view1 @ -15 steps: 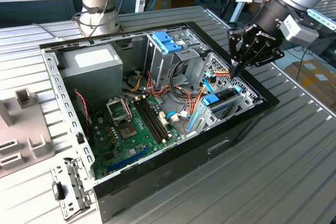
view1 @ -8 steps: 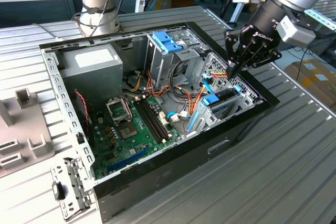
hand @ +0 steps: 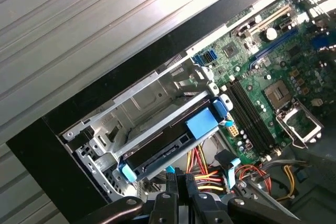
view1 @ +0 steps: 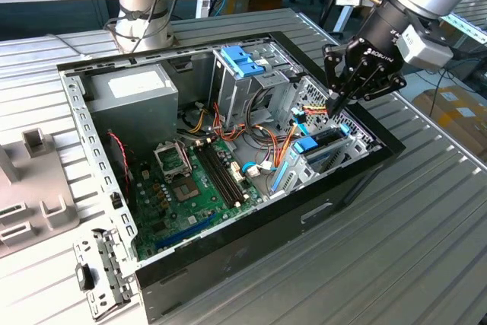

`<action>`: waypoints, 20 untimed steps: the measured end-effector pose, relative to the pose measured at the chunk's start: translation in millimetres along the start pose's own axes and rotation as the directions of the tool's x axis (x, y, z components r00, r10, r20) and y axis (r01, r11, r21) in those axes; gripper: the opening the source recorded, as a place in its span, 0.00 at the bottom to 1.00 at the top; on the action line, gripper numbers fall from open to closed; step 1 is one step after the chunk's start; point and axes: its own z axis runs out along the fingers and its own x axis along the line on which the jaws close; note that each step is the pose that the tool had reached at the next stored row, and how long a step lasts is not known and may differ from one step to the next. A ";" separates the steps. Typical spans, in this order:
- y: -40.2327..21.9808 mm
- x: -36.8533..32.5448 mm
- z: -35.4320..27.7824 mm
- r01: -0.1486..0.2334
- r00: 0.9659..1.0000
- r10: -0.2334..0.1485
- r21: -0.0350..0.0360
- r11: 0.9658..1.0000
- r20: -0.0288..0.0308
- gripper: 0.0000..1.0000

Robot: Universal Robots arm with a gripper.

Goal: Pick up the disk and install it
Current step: 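Insert the first disk wire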

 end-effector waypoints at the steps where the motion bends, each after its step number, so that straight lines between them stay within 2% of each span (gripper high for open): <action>1: 0.0 0.1 0.4 -0.015 1.000 0.015 0.002 1.000 0.000 0.17; 4: 0.0 0.2 1.4 -0.059 0.998 0.059 0.008 0.998 0.000 0.17; 7: 0.0 0.3 2.2 -0.098 0.995 0.098 0.013 0.995 0.000 0.17; 11: 0.0 0.4 3.0 -0.149 0.989 0.149 0.019 0.989 0.001 0.17; 15: 0.0 0.5 3.6 -0.198 0.980 0.198 0.025 0.980 0.002 0.17; 16: 0.0 0.5 3.9 -0.215 0.977 0.215 0.028 0.976 0.002 0.17; 20: 0.1 0.6 4.5 -0.257 0.966 0.257 0.033 0.966 0.003 0.17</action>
